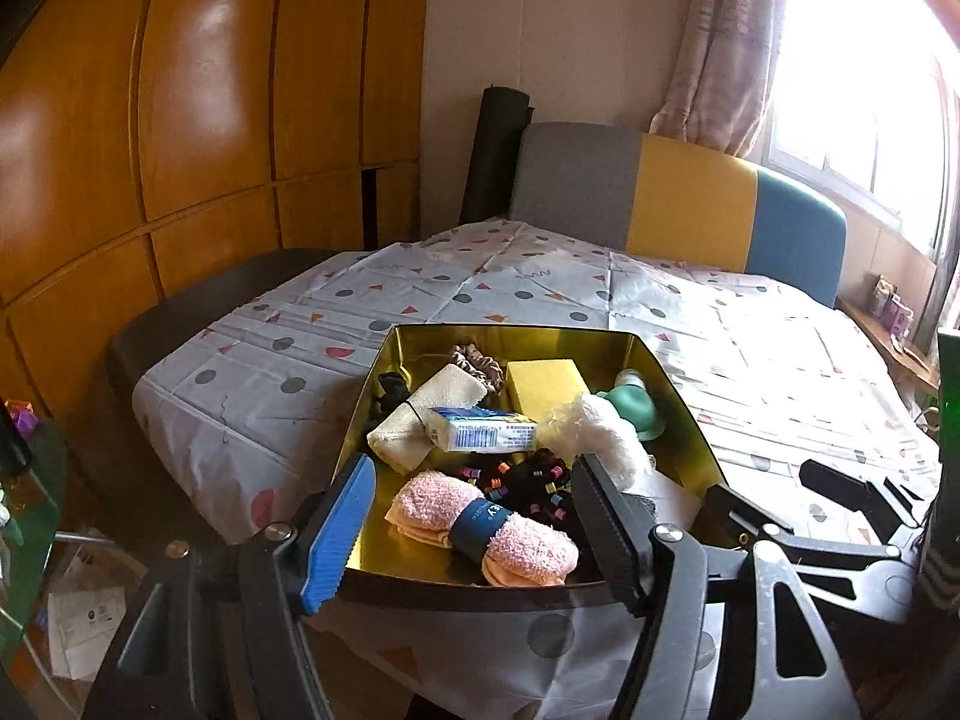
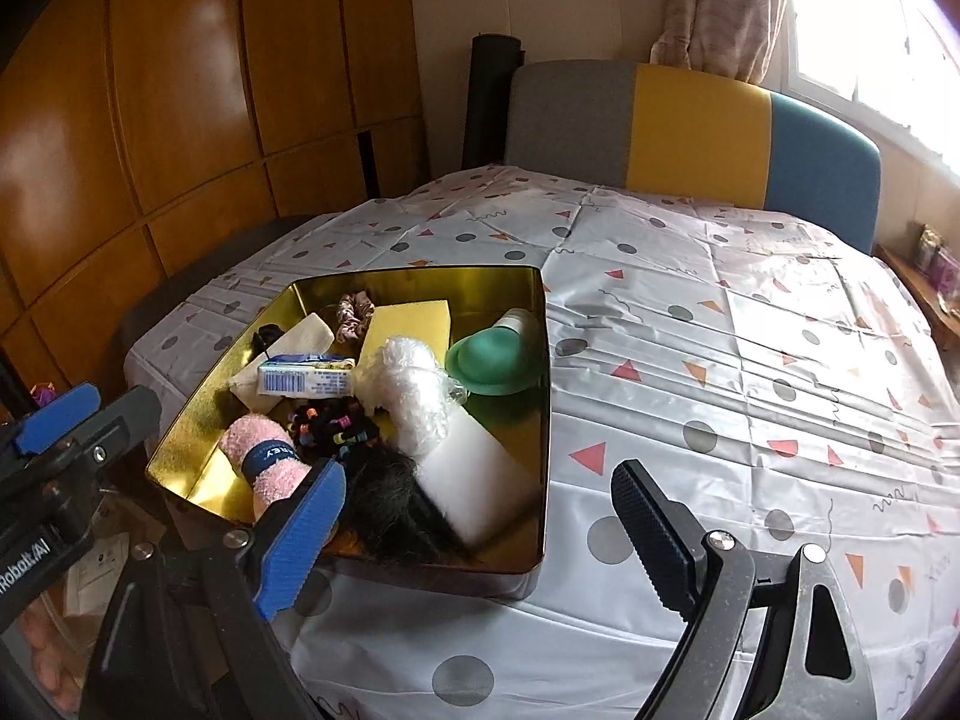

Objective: Organize soft objects

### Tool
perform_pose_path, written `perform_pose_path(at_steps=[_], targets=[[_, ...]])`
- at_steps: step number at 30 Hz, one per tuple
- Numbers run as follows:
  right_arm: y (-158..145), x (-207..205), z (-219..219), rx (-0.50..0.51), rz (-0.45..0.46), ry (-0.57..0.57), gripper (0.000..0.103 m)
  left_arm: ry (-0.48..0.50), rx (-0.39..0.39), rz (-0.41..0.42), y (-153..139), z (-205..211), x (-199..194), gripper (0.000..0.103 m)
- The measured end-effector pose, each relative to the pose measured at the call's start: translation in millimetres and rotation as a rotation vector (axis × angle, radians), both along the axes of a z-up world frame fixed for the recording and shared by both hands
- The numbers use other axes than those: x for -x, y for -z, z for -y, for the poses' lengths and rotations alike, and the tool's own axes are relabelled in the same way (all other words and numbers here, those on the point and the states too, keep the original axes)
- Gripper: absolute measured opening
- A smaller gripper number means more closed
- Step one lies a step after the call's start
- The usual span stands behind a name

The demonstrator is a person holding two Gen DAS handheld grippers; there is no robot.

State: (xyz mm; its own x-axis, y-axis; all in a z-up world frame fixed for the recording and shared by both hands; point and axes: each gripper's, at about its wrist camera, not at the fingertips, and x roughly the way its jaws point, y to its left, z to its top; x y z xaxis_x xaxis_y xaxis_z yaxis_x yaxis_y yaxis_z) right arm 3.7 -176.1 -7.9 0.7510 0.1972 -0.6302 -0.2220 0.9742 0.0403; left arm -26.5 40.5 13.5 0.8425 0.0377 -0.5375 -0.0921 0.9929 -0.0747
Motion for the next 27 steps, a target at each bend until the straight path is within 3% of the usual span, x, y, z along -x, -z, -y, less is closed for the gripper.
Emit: perform_pose_path(at_steps=[27], targets=[[2.4, 1.4, -5.0, 0.000, -0.002, -0.006, 0.091, -0.020, -0.001, -0.014, 4.8, -5.3, -3.4, 0.069]])
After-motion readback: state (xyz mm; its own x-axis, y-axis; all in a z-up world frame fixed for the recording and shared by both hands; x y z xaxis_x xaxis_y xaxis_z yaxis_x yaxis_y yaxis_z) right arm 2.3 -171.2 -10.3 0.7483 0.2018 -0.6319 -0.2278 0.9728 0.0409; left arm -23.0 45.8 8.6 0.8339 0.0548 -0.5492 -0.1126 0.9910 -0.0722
